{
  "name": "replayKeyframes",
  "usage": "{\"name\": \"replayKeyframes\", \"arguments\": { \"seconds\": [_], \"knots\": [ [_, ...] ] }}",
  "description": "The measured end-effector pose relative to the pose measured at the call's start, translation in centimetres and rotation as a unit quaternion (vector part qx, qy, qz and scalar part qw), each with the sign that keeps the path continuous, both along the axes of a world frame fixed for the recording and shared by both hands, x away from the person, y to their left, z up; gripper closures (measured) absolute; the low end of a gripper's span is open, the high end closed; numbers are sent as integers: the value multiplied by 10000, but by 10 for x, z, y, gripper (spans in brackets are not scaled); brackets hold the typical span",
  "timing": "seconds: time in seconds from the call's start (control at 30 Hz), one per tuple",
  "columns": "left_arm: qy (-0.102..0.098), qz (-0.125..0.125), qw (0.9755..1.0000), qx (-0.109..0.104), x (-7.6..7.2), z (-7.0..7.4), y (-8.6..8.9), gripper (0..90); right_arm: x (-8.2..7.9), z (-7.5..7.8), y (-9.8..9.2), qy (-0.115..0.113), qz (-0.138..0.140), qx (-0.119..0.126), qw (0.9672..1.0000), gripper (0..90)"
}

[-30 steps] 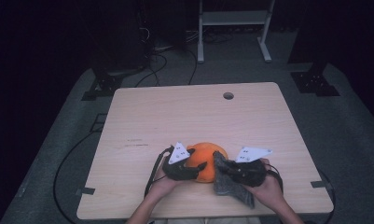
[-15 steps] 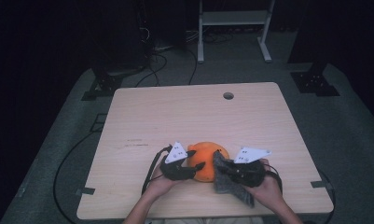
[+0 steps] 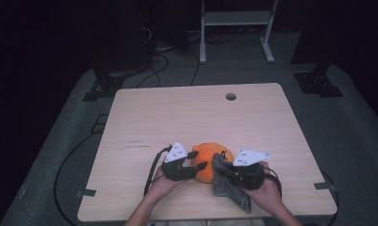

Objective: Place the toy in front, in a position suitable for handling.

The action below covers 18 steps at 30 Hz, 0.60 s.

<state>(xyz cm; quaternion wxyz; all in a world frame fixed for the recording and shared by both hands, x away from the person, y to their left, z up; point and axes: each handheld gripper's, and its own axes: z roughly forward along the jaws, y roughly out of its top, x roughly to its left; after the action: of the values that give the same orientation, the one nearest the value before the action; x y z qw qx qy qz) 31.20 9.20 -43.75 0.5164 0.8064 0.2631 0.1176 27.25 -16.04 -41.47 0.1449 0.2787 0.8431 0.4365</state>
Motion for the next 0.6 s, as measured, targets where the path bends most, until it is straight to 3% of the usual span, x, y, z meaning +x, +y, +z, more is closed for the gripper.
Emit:
{"name": "replayKeyframes", "arguments": {
  "seconds": [0.13,0.17,0.23,0.27,0.3,0.4,0.53,0.57,0.6],
  "knots": [
    [35,6,10000,-5,1,-1,4,481,7,-1,-8,100,-121,61,9999,763],
    [44,10,10000,-33,2,-1,6,477,13,-2,-18,94,-374,-4,9993,763],
    [15,-10,10000,-46,2,1,7,425,19,-5,-30,256,-522,58,9983,762],
    [0,4,10000,-88,2,3,8,425,19,-5,-30,256,-522,58,9983,762],
    [25,85,9996,-263,3,7,11,357,21,-8,-36,345,-579,56,9977,761],
    [135,98,9995,-274,5,5,13,436,23,-9,-39,385,-605,73,9974,760],
    [188,113,9994,-253,5,0,9,542,19,-4,-33,226,-621,21,9978,760],
    [194,58,9991,-365,5,2,6,545,10,4,-21,7,-531,-37,9986,761],
    [168,27,9991,-376,5,3,5,546,5,7,-14,-57,-382,-19,9993,761]
  ]
}}
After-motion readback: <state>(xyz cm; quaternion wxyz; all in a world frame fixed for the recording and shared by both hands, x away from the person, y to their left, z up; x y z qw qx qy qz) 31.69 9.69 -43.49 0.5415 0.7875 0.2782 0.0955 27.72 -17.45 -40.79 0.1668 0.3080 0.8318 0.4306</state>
